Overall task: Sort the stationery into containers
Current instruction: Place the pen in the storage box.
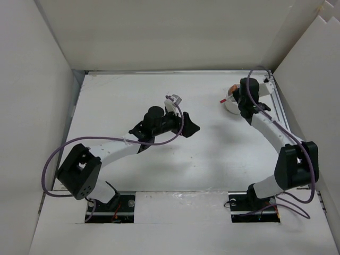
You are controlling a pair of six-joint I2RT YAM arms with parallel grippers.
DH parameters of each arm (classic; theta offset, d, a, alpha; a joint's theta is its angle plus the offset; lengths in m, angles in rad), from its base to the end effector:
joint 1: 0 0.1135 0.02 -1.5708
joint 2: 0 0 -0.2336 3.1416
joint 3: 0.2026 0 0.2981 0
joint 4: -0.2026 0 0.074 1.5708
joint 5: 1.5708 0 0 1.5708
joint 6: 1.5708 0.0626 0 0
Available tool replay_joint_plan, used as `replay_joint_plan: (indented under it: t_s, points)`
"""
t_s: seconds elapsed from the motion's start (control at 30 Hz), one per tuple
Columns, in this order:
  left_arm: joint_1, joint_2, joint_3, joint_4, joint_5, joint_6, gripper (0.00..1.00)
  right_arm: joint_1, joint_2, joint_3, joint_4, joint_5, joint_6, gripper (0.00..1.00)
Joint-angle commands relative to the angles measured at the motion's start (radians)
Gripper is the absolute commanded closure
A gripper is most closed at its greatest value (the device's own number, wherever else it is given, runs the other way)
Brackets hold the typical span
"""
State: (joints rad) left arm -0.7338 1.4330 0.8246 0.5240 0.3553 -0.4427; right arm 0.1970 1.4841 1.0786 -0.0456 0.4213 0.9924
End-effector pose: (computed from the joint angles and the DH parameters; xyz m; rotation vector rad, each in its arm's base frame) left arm 0.2780 -0.2800 0.2160 0.5447 1.7057 -1.1648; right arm 0.4069 0.0551 0.2290 1.0108 1.7215 0.3443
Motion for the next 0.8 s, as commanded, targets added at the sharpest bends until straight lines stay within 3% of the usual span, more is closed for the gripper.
replay_joint_plan:
  t_s: [0.0, 0.33, 0.7, 0.77]
  points:
    - [-0.003, 0.036, 0.004, 0.002, 0.03, -0.008, 0.0, -0.036, 0.014, 0.099, -0.069, 0.347, 0.044, 0.98]
    - [-0.003, 0.047, 0.025, -0.016, 0.014, -0.008, 0.0, -0.057, 0.206, 0.302, -0.22, 0.635, 0.072, 0.93]
    - [-0.003, 0.038, 0.025, -0.025, -0.024, -0.008, 0.0, -0.011, 0.33, 0.375, -0.315, 0.743, 0.132, 0.93]
    - [-0.003, 0.038, 0.025, -0.025, -0.024, -0.008, 0.0, -0.002, 0.34, 0.385, -0.33, 0.754, 0.132, 0.88]
